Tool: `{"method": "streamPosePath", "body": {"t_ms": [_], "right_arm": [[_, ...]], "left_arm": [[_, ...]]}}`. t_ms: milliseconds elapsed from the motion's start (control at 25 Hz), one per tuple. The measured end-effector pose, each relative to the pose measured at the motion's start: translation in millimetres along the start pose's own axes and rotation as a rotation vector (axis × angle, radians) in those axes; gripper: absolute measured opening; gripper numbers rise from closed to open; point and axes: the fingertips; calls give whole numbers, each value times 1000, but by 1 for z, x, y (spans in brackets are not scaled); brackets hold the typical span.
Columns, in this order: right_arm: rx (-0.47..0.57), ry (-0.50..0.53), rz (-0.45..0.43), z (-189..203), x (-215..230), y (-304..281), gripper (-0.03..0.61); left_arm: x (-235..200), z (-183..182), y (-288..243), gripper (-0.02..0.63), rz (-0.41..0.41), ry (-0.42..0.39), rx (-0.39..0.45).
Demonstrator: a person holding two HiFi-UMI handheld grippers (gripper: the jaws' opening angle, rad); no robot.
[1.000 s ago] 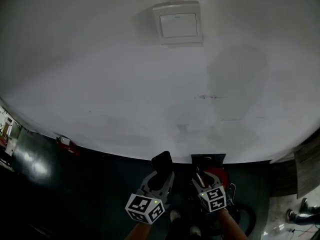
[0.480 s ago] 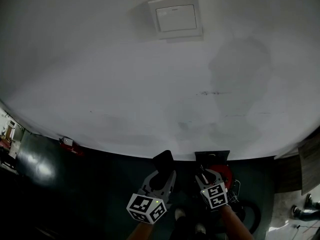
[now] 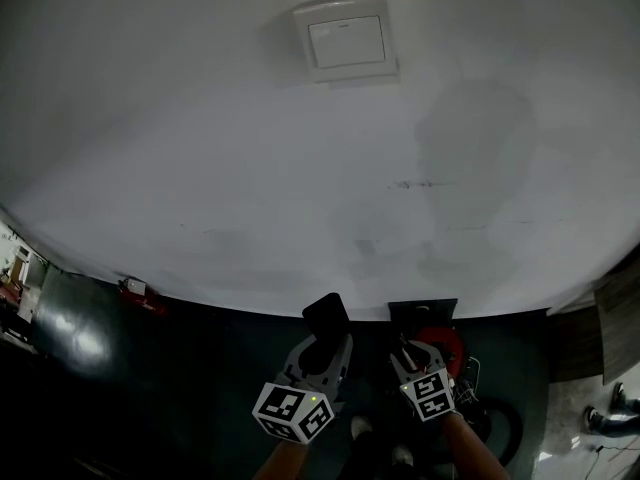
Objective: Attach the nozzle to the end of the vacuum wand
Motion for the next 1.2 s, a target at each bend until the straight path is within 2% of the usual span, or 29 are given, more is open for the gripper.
{"method": "streamPosePath", "body": {"t_ms": [440, 720, 960, 1200], "right_arm": [[24, 22, 7, 9, -19, 35, 158], [38, 28, 6, 5, -25, 48, 158], [41, 24, 9, 4, -24, 54, 158], [51, 27, 10, 3, -22, 56, 158]], "left_arm": [[35, -31, -5, 86, 51, 20, 92], [48, -43, -17, 86, 54, 98, 151], [63, -46, -27, 86, 90, 86, 149], [72, -33, -35, 86, 109, 88, 120]]}}
Point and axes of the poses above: the fingertips, and each gripper's own axes: y backward along the fingers, x to its right, z out of its underside, and after that the axes turned 4 degrees about x, right-handed
